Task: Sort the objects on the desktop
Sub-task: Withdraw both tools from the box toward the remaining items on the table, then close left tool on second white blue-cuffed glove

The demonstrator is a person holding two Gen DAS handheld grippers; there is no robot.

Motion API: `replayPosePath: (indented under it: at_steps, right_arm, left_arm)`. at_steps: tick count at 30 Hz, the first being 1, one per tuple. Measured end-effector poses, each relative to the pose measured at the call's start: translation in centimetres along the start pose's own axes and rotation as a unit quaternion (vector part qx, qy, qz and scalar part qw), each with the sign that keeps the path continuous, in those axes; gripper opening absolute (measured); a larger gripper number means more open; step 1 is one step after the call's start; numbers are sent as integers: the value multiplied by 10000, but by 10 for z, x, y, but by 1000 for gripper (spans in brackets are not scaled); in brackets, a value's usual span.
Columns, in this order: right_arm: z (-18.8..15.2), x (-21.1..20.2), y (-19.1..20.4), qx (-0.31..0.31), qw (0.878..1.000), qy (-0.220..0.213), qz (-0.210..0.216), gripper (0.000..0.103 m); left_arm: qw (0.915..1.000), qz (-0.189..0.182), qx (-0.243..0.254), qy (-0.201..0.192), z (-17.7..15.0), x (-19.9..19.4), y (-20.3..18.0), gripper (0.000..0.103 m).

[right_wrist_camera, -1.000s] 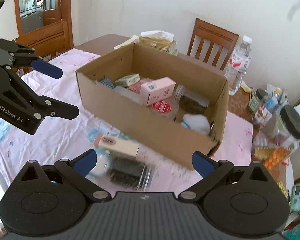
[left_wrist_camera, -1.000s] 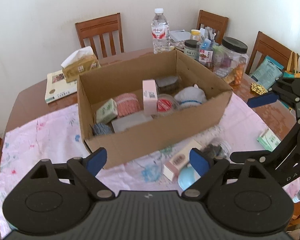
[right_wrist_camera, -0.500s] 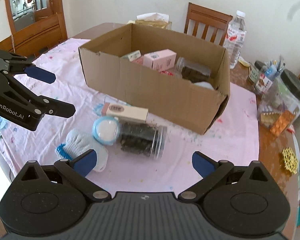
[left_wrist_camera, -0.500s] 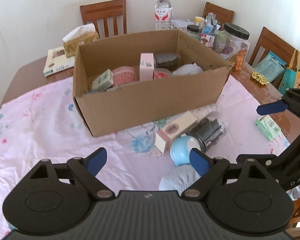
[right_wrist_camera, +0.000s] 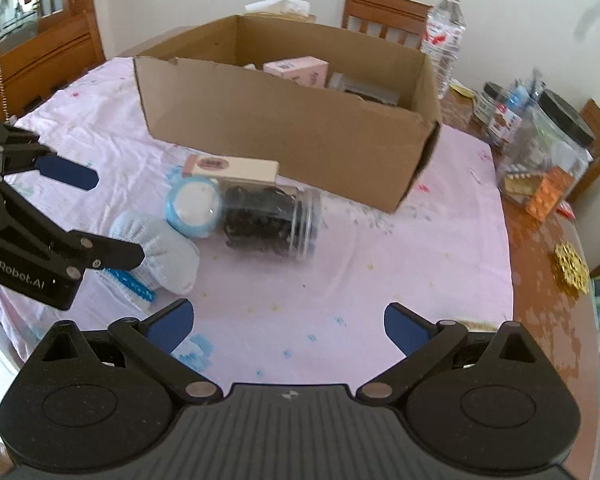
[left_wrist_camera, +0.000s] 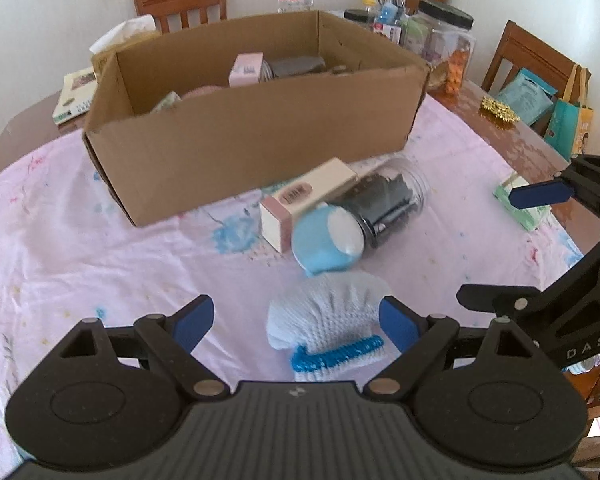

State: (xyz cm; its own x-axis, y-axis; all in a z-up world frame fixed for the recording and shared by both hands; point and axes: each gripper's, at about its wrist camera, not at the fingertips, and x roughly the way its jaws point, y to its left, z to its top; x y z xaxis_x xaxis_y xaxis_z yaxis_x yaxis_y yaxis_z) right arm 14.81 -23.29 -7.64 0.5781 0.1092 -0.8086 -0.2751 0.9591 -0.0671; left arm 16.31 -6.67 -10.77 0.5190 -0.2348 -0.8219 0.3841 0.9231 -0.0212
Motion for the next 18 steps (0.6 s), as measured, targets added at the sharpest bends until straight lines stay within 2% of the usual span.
replayPosePath:
  at_steps: [11, 18]
  right_arm:
    - [-15, 4, -16, 276, 9994, 142, -118, 103]
    - [-18, 7, -21, 313, 9993, 165, -107, 103]
  left_arm:
    - [9998, -19, -65, 160, -9, 16, -14, 90]
    - [9997, 95, -83, 232, -12, 29, -17, 90]
